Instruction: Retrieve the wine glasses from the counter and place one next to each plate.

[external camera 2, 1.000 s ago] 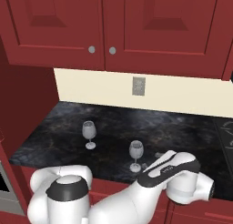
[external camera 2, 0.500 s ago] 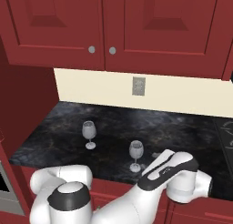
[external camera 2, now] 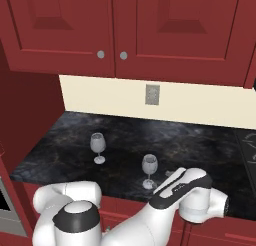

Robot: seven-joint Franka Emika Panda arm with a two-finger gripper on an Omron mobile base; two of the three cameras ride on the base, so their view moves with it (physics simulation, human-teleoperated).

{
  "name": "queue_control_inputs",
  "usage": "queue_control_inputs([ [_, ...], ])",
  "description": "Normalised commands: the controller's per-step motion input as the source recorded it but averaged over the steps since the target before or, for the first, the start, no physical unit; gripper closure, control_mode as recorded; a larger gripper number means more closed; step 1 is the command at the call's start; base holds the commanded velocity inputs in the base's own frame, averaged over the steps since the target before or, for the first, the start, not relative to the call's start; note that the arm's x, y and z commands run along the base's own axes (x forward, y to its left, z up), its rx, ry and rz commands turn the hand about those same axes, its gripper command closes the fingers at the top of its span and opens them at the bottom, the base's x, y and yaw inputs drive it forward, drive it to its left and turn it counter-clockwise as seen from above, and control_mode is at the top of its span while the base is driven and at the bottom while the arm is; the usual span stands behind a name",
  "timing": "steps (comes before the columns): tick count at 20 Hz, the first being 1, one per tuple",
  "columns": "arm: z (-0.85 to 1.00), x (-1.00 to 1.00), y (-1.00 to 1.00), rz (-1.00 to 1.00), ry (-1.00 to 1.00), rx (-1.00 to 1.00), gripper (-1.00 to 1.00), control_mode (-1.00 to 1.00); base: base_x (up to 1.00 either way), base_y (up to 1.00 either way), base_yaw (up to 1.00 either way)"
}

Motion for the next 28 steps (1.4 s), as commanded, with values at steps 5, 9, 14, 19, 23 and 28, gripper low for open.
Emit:
queue_control_inputs([
  [5, -0.05, 0.04, 0.03, 0.00, 0.00, 0.00, -1.00, -1.00, 0.00, 0.00, 0.00],
  [9, -0.03, 0.00, 0.21, 0.00, 0.00, 0.00, -1.00, -1.00, 0.00, 0.00, 0.00],
  [14, -0.03, 0.05, 0.24, 0.00, 0.01, 0.01, -1.00, -1.00, 0.00, 0.00, 0.00],
  [19, -0.05, 0.11, 0.04, 0.00, 0.09, 0.02, -1.00, -1.00, 0.00, 0.00, 0.00],
  [23, -0.14, 0.27, 0.00, 0.00, 0.20, 0.00, -1.00, -1.00, 0.00, 0.00, 0.00],
  [28, -0.13, 0.29, 0.03, 0.00, 0.12, 0.00, -1.00, -1.00, 0.00, 0.00, 0.00],
])
